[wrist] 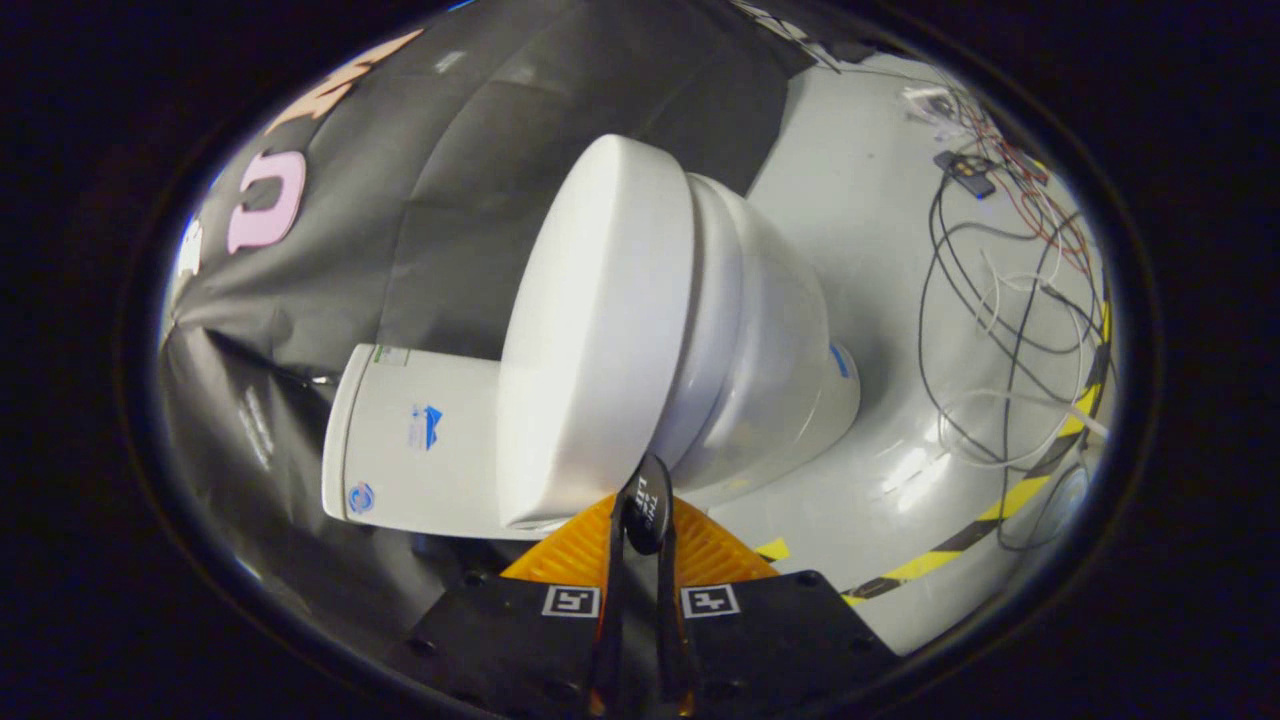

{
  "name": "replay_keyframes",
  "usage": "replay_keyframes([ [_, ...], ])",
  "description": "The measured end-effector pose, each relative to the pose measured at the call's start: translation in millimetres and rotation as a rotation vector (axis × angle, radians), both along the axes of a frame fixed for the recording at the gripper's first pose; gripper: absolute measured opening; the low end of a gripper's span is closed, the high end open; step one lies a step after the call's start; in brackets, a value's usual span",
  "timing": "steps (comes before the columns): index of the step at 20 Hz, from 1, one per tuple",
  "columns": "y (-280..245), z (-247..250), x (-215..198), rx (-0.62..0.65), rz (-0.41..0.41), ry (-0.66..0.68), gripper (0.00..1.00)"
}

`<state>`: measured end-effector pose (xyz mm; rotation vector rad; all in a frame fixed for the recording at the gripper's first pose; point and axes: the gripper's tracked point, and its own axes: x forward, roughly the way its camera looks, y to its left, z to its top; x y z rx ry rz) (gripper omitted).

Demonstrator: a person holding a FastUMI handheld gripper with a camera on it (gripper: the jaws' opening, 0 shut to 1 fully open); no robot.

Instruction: Open the toilet lid.

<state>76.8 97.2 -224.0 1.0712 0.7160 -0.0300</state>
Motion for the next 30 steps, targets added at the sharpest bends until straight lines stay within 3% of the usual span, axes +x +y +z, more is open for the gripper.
replay_keyframes([
  [4, -3.2, -2.0, -3.6, 0.069, -0.04, 0.033, 0.15],
  [8, -10.5, -1.1, -4.9, 0.05, -0.045, 0.035, 0.15],
  [11, -22.5, 2.3, -1.6, 0.043, -0.092, 0.022, 0.14],
  [14, -23.3, 13.1, -8.0, 0.032, -0.061, 0.01, 0.11],
  [15, -24.1, -7.9, 20.6, -0.011, -0.066, 0.015, 0.01],
  [16, -19.7, 1.9, 0.7, -0.029, -0.044, 0.013, 0.0],
  [20, -14.8, 18.9, -4.4, -0.042, -0.052, 0.038, 0.01],
  [30, -2.3, 65.0, -6.5, -0.264, -0.035, 0.043, 0.01],
])
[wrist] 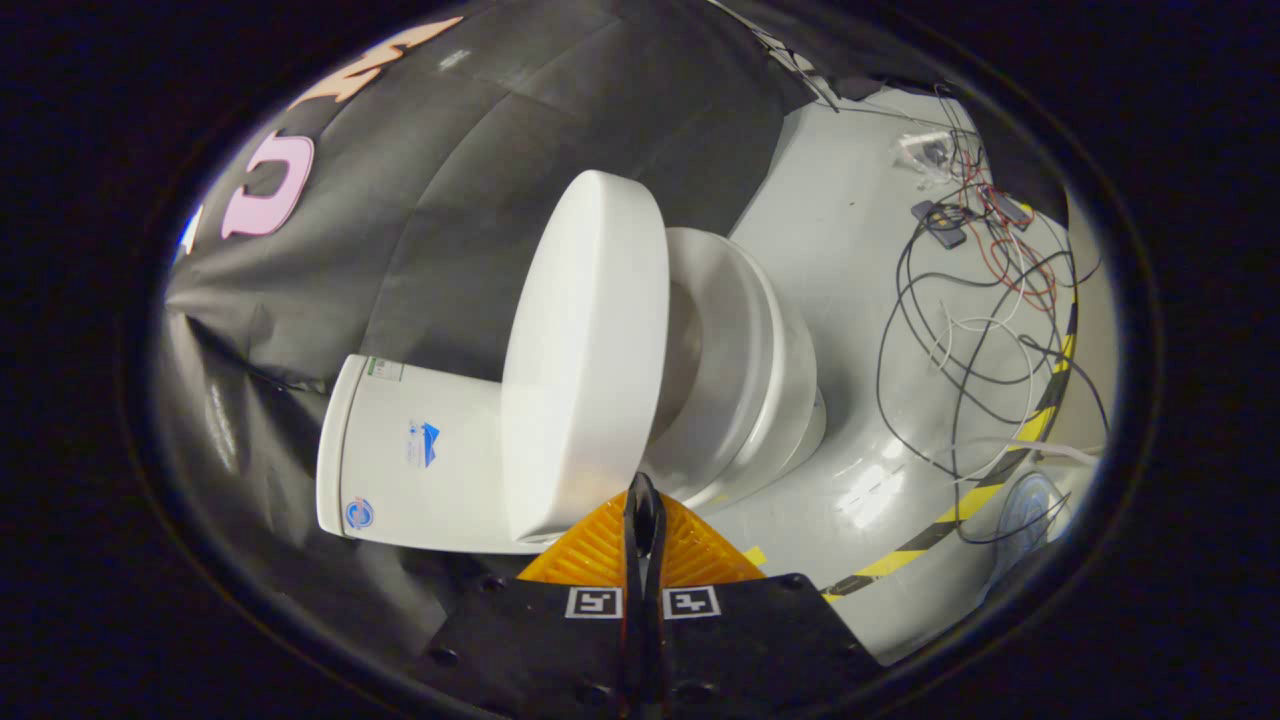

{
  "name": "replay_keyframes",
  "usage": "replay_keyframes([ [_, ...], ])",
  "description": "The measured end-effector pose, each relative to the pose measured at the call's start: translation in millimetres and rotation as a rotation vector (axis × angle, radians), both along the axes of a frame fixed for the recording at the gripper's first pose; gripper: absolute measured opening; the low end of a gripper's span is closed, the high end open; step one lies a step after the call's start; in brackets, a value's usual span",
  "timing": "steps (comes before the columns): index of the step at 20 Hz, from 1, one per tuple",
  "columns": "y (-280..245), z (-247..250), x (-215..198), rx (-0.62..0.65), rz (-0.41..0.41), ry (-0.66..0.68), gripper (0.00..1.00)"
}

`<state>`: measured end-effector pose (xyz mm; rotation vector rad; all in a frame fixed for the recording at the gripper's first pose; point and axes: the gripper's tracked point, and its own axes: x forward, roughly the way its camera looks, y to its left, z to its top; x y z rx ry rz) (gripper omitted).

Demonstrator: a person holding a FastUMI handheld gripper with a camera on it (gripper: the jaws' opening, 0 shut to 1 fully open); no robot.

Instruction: Open the toilet lid.

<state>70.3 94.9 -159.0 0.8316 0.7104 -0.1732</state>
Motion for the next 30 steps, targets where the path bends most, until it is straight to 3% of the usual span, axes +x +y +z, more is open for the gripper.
replay_keyframes([
  [10, 13.9, 42.8, 3.9, -0.198, 0.009, -0.047, 0.01],
  [13, 21.7, 54.6, 4.6, -0.209, -0.009, -0.053, 0.01],
  [24, 53.8, 101.6, 12.7, -0.319, 0.046, -0.133, 0.01],
  [30, 69.6, 122.1, 17.6, -0.378, 0.014, -0.16, 0.01],
])
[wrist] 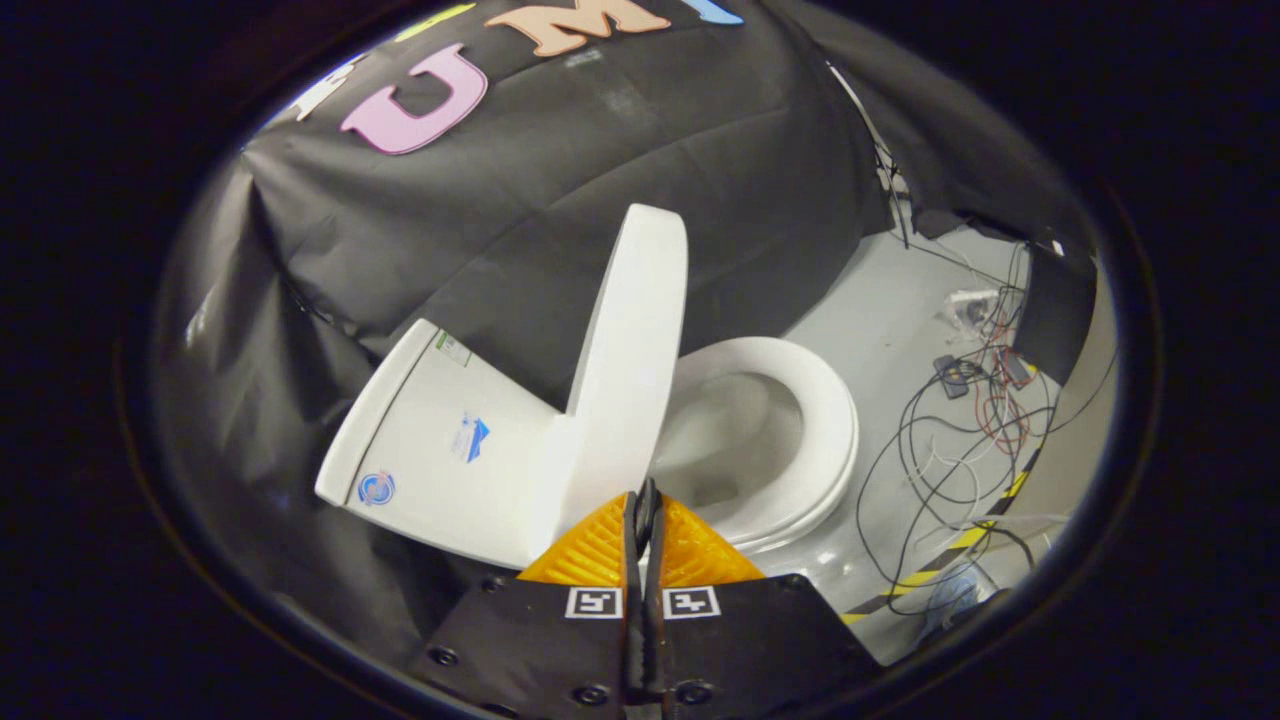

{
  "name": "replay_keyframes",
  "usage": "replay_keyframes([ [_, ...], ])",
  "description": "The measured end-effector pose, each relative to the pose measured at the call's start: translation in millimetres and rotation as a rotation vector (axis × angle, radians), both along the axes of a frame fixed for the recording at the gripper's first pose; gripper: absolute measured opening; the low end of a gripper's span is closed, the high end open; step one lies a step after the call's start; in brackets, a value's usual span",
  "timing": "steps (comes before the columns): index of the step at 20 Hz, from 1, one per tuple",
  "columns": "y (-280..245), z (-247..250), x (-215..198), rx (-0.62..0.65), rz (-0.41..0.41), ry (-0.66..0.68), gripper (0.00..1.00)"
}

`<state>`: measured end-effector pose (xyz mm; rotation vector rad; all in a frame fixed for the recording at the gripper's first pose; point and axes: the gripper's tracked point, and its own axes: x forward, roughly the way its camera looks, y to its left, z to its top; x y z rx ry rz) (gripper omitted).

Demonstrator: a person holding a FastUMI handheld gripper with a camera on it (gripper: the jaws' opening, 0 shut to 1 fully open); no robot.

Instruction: Open the toilet lid.

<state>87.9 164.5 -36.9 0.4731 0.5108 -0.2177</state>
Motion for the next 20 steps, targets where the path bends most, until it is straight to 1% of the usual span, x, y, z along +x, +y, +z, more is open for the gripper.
replay_keyframes([
  [3, 8.5, 6.3, 2.1, -0.04, -0.006, -0.003, 0.01],
  [6, 17.0, 14.4, 5.1, -0.052, -0.016, -0.022, 0.01],
  [13, 36.0, 30.5, 11.2, -0.078, -0.011, -0.062, 0.01],
  [20, 50.8, 39.9, 13.8, -0.138, 0.005, -0.087, 0.01],
])
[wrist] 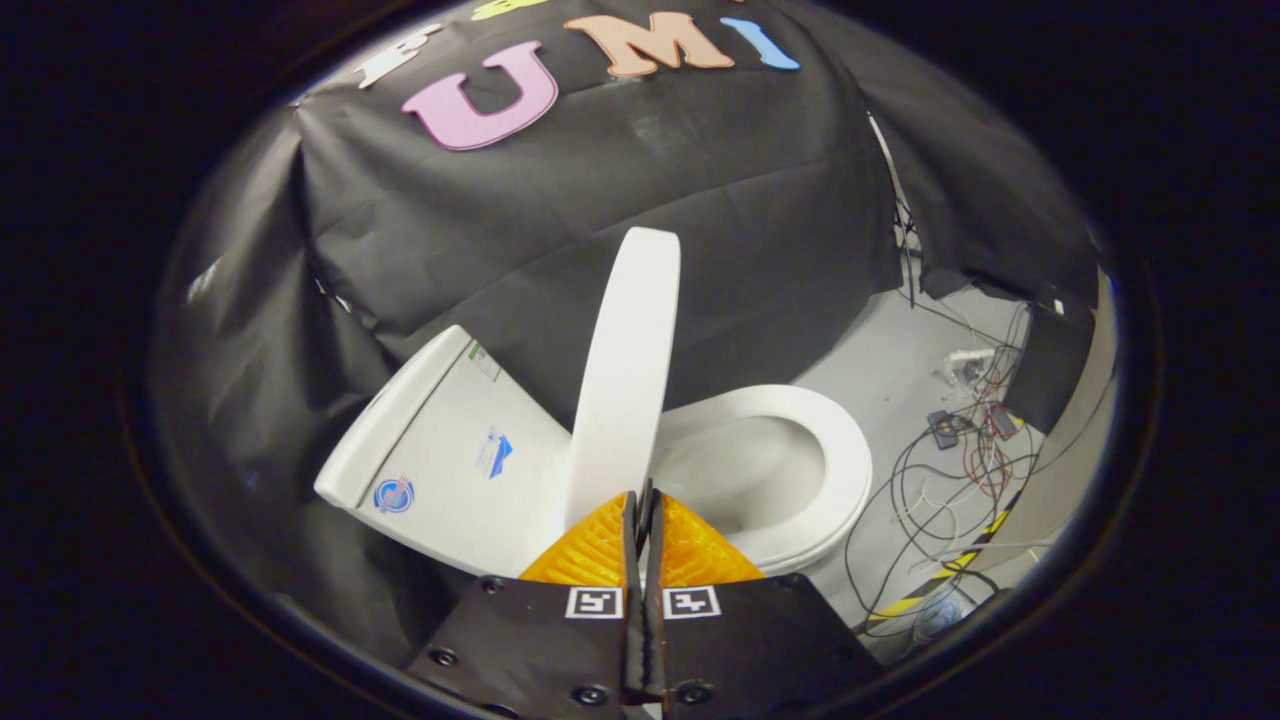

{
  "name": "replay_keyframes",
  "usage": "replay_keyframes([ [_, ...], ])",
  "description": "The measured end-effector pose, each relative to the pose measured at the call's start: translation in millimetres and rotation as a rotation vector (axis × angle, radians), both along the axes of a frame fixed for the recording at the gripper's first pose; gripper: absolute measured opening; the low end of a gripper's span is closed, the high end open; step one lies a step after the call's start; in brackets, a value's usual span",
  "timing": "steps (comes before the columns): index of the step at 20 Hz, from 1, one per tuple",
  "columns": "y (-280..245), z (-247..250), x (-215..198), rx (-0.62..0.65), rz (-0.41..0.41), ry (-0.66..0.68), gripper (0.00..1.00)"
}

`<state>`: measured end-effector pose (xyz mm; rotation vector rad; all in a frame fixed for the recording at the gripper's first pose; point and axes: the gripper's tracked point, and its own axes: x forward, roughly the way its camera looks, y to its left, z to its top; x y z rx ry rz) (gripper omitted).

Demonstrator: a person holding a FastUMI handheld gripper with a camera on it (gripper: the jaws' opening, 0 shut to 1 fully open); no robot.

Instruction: Open the toilet lid.

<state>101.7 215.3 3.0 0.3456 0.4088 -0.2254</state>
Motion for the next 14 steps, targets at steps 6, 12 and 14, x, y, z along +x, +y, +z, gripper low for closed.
replay_keyframes([
  [6, 8.0, 6.8, 3.9, -0.03, 0.008, -0.031, 0.01],
  [12, 24.4, 15.9, 9.9, -0.078, 0.01, -0.055, 0.01],
  [14, 29.8, 19.4, 11.8, -0.071, 0.013, -0.058, 0.01],
])
